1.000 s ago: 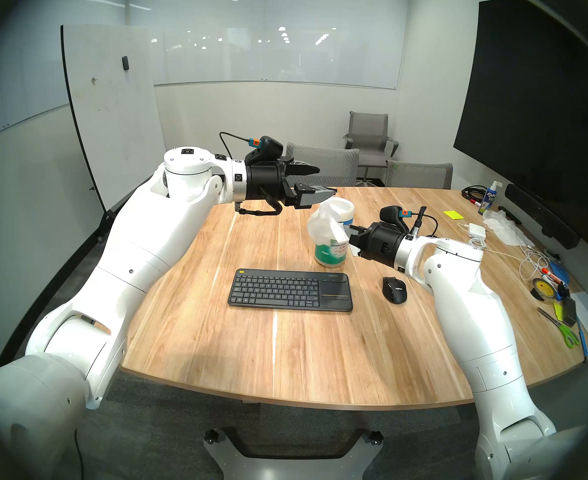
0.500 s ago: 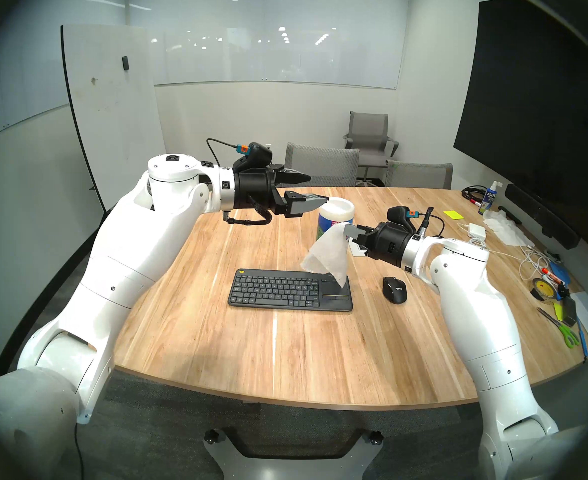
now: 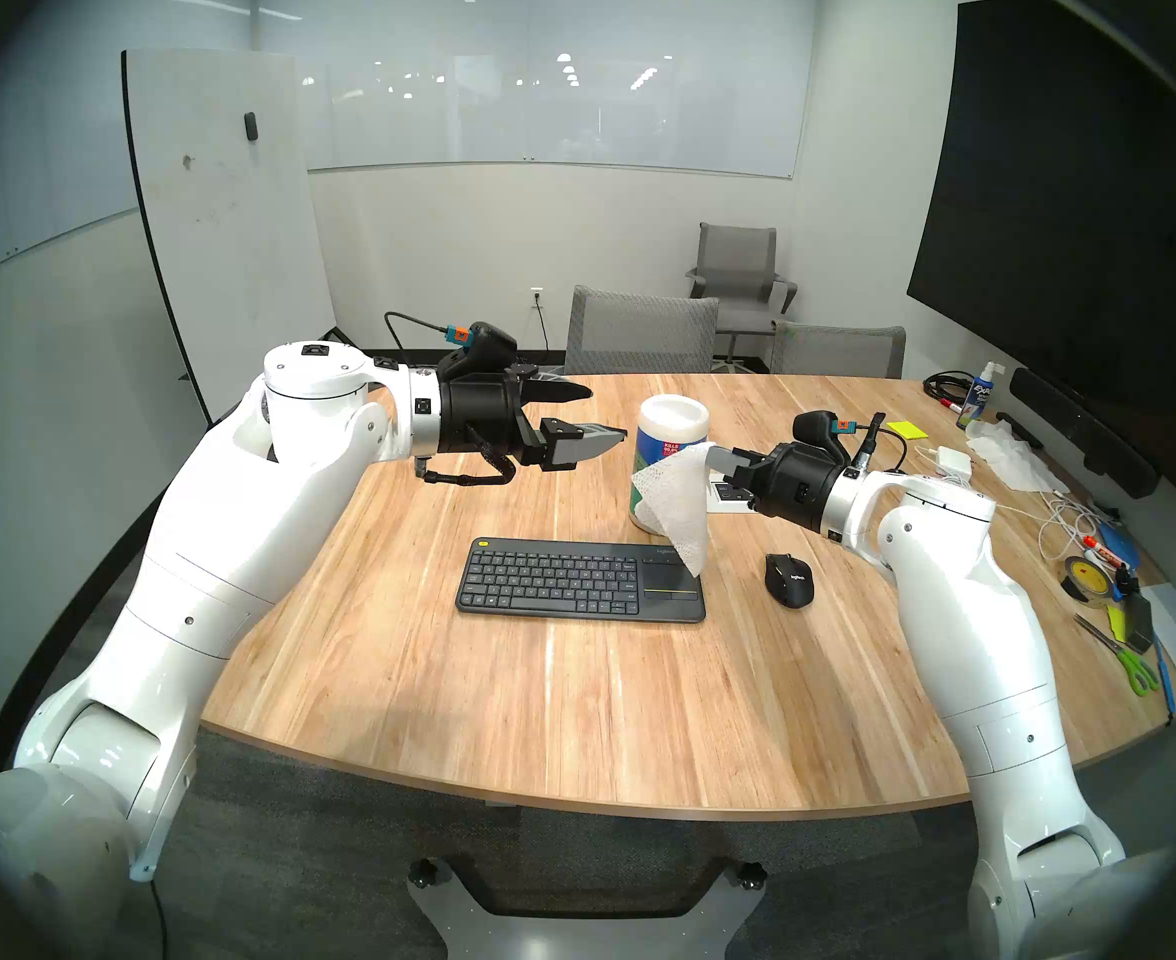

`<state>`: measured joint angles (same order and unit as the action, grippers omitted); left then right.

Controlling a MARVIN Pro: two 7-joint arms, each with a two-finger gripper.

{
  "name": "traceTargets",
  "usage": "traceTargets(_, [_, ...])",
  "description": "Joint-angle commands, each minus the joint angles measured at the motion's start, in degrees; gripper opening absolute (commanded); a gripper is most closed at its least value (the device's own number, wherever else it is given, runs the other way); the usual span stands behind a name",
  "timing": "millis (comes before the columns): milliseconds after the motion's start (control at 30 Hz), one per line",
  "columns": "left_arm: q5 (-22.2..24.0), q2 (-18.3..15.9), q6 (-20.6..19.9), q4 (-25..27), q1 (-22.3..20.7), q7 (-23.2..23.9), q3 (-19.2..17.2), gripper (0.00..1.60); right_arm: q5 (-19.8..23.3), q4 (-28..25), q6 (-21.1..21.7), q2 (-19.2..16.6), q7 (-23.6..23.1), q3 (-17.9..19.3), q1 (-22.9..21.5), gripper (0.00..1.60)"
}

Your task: Wipe the keyboards and mice with a disinfecting wipe, then set the wipe down

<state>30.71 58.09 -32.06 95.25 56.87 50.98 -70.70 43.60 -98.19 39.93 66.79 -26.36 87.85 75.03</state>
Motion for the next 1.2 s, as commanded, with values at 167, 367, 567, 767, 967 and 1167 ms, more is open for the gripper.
traceTargets(167, [0.1,-2.9,2.0,2.2,3.2,0.2,-1.7,1.60,0.7,-1.0,0.3,-0.7,-0.7,1.6,-0.2,0.00])
traceTargets(367, [0.3,-3.7,2.5,3.3,5.1,-0.1,-2.5,1.60,0.9,-1.5,0.7,-0.9,-0.7,2.1,0.2,0.00])
traceTargets(567, [0.7,-4.8,3.0,4.5,7.8,-1.0,-4.1,1.60,1.0,-2.0,1.0,-1.2,-0.9,2.7,0.7,0.00])
traceTargets(767, [1.1,-6.0,3.6,6.0,10.5,-1.7,-6.0,1.60,1.1,-2.2,1.3,-1.3,-0.9,3.2,1.0,0.00])
traceTargets(967, [1.5,-6.9,4.2,7.1,13.5,-2.7,-7.6,1.60,1.3,-2.7,1.8,-1.5,-1.2,3.8,1.4,0.00])
traceTargets(1167, [1.4,-6.9,4.9,7.4,14.8,-3.2,-8.0,1.60,1.4,-3.1,2.2,-1.3,-1.0,4.3,1.7,0.00])
